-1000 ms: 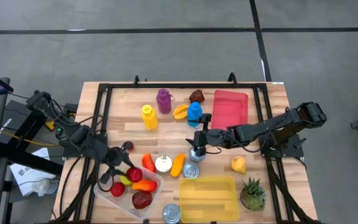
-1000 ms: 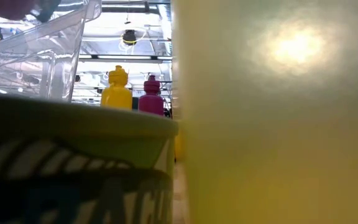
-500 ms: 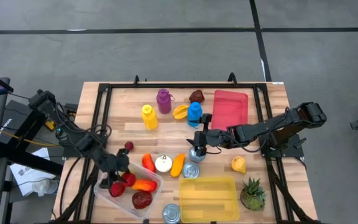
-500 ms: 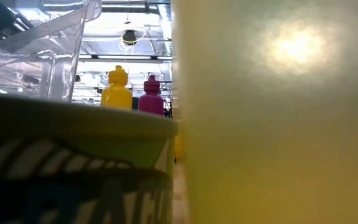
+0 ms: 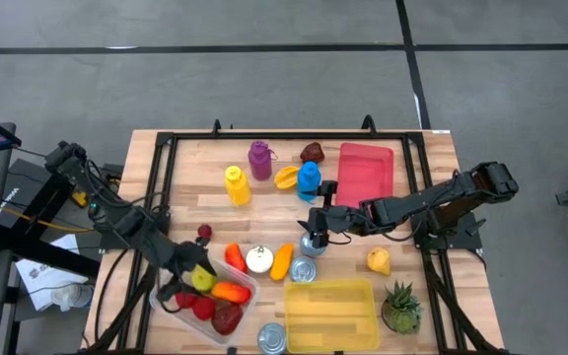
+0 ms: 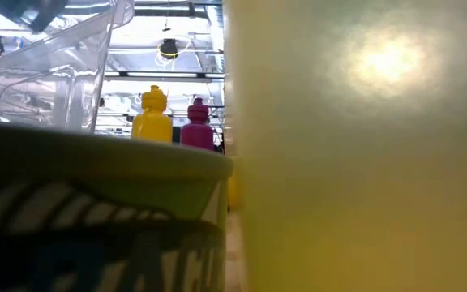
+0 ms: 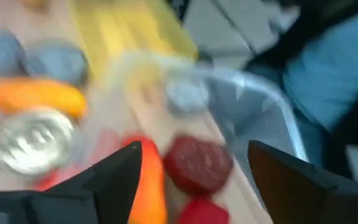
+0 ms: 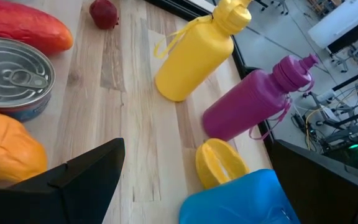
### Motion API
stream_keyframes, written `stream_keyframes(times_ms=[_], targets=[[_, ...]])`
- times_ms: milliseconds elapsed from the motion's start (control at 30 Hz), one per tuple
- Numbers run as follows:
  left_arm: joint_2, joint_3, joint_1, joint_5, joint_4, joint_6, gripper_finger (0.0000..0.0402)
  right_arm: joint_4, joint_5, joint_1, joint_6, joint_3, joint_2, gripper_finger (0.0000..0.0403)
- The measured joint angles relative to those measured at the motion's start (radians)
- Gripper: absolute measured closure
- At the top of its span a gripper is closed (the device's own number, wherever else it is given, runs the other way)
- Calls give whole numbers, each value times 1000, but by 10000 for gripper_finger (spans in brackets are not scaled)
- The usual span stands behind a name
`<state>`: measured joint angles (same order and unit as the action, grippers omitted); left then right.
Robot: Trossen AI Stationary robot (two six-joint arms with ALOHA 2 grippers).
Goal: Pick & Place Food Item
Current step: Put the red pomegranate into the transparent bin
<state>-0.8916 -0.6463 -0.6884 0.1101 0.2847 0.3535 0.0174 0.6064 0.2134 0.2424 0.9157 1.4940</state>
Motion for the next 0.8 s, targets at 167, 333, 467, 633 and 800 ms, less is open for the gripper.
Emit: stream_keyframes(times_ms=[167, 333, 467, 633, 800], targets=[[89, -40, 9, 283, 92, -29, 182, 8, 0, 0, -7, 0, 0, 12], [135, -60, 98, 455, 254, 98, 300, 25, 0, 0, -7, 0, 0, 12], [132, -61, 233, 457, 394, 264, 389, 44, -1, 0, -8, 0, 0, 12], [101, -61, 435, 319, 527, 354, 400, 73, -2, 0, -8, 0, 0, 12], [27, -62, 609, 135, 560, 283, 401, 100, -3, 0, -8, 0, 0, 12]])
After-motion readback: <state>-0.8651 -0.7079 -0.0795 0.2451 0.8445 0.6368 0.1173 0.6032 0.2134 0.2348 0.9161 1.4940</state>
